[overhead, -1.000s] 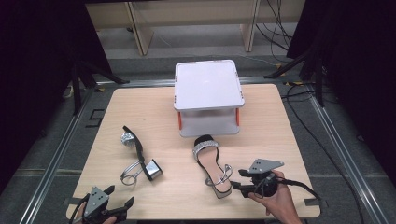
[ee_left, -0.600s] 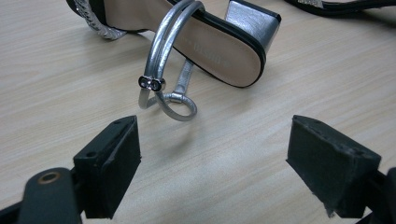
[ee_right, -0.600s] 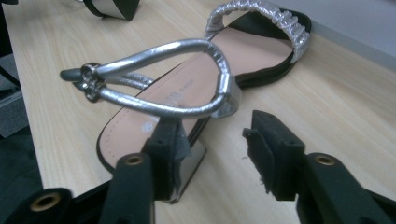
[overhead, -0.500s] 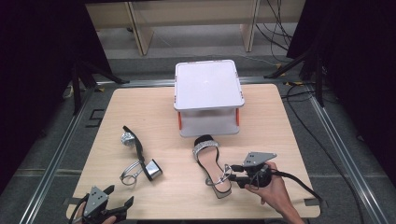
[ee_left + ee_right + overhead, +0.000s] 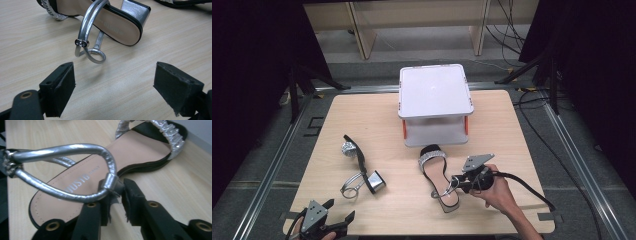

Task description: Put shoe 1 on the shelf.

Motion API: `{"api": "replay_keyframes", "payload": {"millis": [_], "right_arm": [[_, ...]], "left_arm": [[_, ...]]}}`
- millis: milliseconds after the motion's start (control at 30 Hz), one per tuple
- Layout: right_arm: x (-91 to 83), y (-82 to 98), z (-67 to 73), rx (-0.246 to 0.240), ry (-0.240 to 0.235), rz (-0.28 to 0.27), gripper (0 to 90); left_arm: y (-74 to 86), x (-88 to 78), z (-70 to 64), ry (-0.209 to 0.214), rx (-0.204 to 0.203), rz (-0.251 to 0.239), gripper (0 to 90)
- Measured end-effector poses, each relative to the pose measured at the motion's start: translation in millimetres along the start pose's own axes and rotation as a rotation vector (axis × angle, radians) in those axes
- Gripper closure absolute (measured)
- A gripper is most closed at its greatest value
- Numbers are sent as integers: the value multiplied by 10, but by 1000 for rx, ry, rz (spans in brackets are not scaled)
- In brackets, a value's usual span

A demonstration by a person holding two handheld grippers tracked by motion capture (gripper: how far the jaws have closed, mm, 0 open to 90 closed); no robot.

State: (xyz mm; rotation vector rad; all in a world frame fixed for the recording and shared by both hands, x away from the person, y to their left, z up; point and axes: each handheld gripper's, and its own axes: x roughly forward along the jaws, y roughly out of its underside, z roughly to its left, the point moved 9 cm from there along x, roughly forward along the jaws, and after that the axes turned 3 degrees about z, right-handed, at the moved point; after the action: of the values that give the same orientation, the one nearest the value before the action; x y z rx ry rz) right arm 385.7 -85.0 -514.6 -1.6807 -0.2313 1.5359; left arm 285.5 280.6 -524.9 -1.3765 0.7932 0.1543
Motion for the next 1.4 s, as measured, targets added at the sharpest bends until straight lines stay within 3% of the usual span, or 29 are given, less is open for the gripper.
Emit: {"api": "replay_keyframes", "payload": {"millis": [233, 267, 300, 467, 600, 767, 900, 1100, 1200, 1267, 1300, 1333, 1400], "right_arm": [[23, -18, 40, 13, -72, 5, 835], [23, -18, 40, 13, -72, 5, 835], [20, -39, 67, 4, -69, -16, 856], [4, -123, 162, -40, -29, -7, 870], [-2, -225, 254, -68, -57, -20, 869], [-113, -458, 330, -114, -49, -45, 872], [-223, -702, 341, -148, -45, -45, 879], [-384, -1126, 350, -247, -8, 3, 885], [-407, -1222, 367, -247, -7, 13, 885], [-412, -1315, 416, -241, -34, 19, 885], [-398, -1415, 456, -285, -31, 33, 885], [-385, -1466, 471, -302, -21, 40, 885], [-377, -1515, 495, -293, -17, 45, 885]], "left_arm": [[1, -2, -1, 2, 2, -1, 168], [16, -14, 10, 0, 17, 19, 168], [5, -6, -4, 1, 1, 3, 167], [7, -17, 10, 0, 5, 4, 168], [-3, -13, 8, 1, -4, -7, 168], [13, -9, 31, -6, 8, 5, 169], [-2, -14, 14, 1, -7, -9, 169], [-2, -20, 19, -2, -7, -8, 170], [10, -22, 45, -12, 11, 4, 171], [10, -21, 44, -10, 7, 3, 171], [-3, -18, 24, -2, -12, -10, 171], [-4, -23, 26, -2, -5, -9, 171], [10, -25, 45, -11, 11, 4, 172]]}}
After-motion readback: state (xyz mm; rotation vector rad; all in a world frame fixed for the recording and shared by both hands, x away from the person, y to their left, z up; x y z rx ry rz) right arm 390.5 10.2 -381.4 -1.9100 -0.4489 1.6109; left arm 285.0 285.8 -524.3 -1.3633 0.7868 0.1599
